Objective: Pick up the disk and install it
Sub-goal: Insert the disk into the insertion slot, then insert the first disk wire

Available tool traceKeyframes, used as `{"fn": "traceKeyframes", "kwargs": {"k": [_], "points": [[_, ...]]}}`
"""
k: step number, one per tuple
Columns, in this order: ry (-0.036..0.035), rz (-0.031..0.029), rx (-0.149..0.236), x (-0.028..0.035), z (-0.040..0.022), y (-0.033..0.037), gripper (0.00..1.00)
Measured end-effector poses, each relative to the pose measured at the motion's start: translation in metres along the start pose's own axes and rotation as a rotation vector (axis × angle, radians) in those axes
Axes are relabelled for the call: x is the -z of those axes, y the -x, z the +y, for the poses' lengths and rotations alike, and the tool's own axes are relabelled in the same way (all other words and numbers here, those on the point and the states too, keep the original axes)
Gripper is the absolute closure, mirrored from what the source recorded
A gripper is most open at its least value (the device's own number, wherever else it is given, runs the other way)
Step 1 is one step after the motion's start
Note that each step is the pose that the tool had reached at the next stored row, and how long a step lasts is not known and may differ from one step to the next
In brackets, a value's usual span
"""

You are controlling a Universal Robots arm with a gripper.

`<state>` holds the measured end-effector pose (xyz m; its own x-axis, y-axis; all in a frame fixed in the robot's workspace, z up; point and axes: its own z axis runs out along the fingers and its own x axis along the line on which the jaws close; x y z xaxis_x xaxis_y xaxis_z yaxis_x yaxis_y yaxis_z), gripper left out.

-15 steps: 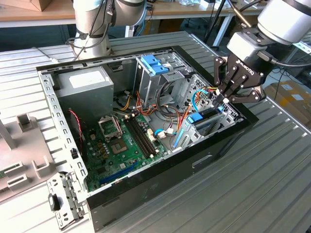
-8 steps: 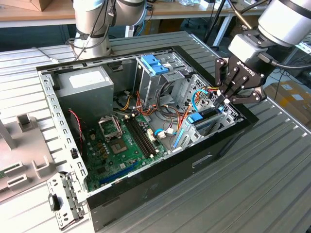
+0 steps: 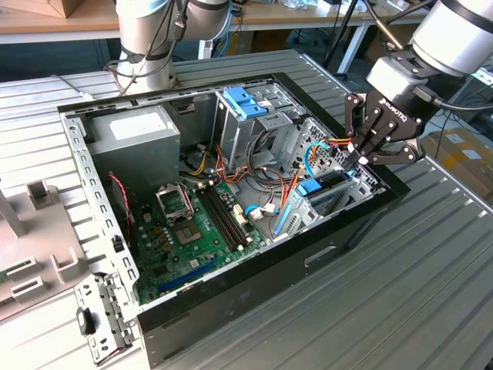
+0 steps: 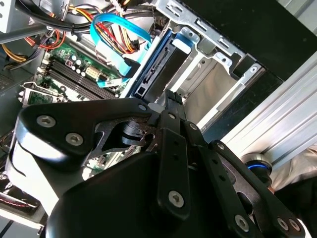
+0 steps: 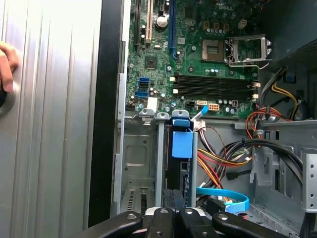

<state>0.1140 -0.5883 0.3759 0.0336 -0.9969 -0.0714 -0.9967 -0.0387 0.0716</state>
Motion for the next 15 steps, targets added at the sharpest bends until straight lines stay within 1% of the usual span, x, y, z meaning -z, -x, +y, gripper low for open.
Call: {"fn": "traceKeyframes", "kwargs": {"k": [3,15], "points": [[0.0000,0.0002,0.000,-0.0001,-0.0030,-0.0001,0.89],[0.0000,0.0002,0.000,-0.0006,-0.0042,-0.0002,0.89]]}}
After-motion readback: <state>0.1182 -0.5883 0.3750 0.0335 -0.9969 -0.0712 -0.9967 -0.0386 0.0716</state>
